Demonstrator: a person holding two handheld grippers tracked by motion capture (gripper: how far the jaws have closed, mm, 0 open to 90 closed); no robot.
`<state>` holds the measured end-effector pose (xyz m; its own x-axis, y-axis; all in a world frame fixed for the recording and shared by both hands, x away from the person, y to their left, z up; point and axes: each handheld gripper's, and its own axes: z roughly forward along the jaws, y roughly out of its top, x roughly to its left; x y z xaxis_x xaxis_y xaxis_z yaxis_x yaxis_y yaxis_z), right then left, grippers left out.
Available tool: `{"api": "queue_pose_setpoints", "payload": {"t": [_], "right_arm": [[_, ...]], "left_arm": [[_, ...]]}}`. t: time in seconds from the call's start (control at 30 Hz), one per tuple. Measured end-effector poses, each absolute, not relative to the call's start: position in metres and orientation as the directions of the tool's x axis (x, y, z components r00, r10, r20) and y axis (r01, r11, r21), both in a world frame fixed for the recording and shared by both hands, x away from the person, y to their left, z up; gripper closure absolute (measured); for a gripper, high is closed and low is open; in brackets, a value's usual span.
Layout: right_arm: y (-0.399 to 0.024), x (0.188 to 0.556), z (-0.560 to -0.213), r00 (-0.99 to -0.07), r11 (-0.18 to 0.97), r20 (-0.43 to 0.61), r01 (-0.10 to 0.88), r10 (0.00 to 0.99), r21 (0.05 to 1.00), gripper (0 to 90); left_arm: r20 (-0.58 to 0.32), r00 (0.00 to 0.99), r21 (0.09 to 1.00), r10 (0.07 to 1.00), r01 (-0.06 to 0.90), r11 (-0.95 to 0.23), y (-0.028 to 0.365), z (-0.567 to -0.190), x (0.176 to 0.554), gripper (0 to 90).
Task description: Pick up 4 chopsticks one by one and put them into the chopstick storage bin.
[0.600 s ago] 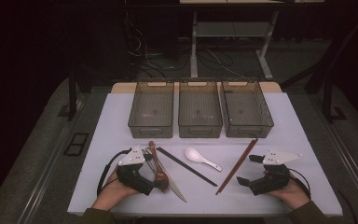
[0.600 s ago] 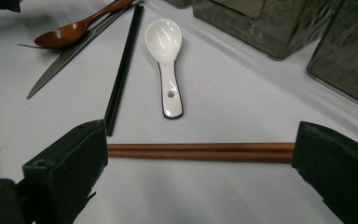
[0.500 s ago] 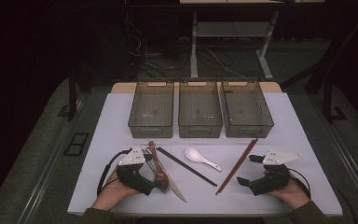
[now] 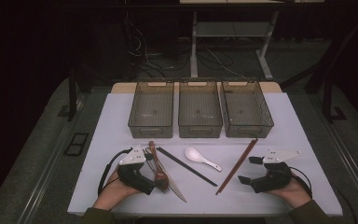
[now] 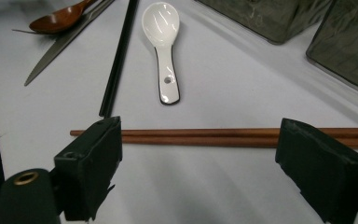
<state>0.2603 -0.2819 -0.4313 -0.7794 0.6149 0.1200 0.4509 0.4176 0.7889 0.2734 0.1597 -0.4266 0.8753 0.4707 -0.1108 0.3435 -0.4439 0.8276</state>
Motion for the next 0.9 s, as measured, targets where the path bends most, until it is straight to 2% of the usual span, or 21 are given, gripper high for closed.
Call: {"api": "queue_pose_setpoints", "payload": {"t": [0.1, 0.13, 0.17, 0.2, 0.3, 0.43, 0.47, 0.5, 0.57, 0.6, 0.7, 0.73, 0.9], "right_arm": [[-0.282, 0.262, -0.429, -0.777, 0.426, 0.115, 0.456, 0.619, 0.781, 19.8], [-0.282, 0.264, -0.428, -0.770, 0.424, 0.118, 0.464, 0.627, 0.778, 24.1], [-0.282, 0.264, -0.428, -0.770, 0.424, 0.118, 0.464, 0.627, 0.778, 24.1], [-0.283, 0.266, -0.427, -0.762, 0.419, 0.121, 0.472, 0.636, 0.775, 29.5], [-0.284, 0.268, -0.427, -0.753, 0.419, 0.128, 0.488, 0.645, 0.766, 33.6], [-0.285, 0.274, -0.425, -0.739, 0.413, 0.134, 0.507, 0.661, 0.757, 46.4], [-0.285, 0.274, -0.425, -0.739, 0.413, 0.134, 0.507, 0.661, 0.757, 46.4], [-0.287, 0.277, -0.425, -0.732, 0.410, 0.136, 0.515, 0.668, 0.753, 51.4], [-0.287, 0.278, -0.424, -0.725, 0.406, 0.139, 0.522, 0.674, 0.750, 53.9], [-0.289, 0.281, -0.424, -0.717, 0.403, 0.138, 0.528, 0.683, 0.748, 59.1], [-0.290, 0.284, -0.425, -0.709, 0.397, 0.148, 0.540, 0.690, 0.742, 63.9], [-0.291, 0.287, -0.425, -0.700, 0.387, 0.160, 0.553, 0.696, 0.738, 68.8], [-0.293, 0.299, -0.423, -0.687, 0.391, 0.140, 0.555, 0.713, 0.734, 77.8]], "left_arm": [[-0.113, 0.875, 0.827, 0.471, 0.345, -0.443, 0.160, -0.427, 0.273, 0.0], [-0.113, 0.875, 0.827, 0.471, 0.345, -0.444, 0.160, -0.427, 0.273, 0.0], [-0.113, 0.875, 0.827, 0.470, 0.345, -0.444, 0.160, -0.427, 0.273, 0.0], [-0.114, 0.875, 0.827, 0.470, 0.346, -0.444, 0.160, -0.427, 0.273, 0.0], [-0.116, 0.877, 0.825, 0.467, 0.346, -0.446, 0.160, -0.427, 0.274, 0.0], [-0.120, 0.876, 0.826, 0.467, 0.349, -0.443, 0.159, -0.428, 0.274, 0.0], [-0.124, 0.875, 0.825, 0.469, 0.353, -0.441, 0.159, -0.428, 0.274, 0.0], [-0.123, 0.874, 0.824, 0.469, 0.354, -0.442, 0.159, -0.428, 0.274, 0.0], [-0.123, 0.874, 0.823, 0.470, 0.354, -0.443, 0.159, -0.428, 0.274, 0.0], [-0.123, 0.874, 0.823, 0.470, 0.354, -0.443, 0.159, -0.428, 0.274, 0.0], [-0.121, 0.875, 0.823, 0.469, 0.353, -0.445, 0.158, -0.428, 0.274, 0.0], [-0.122, 0.875, 0.822, 0.469, 0.354, -0.446, 0.158, -0.428, 0.274, 0.0], [-0.121, 0.875, 0.821, 0.469, 0.354, -0.448, 0.158, -0.428, 0.274, 0.0]]}}
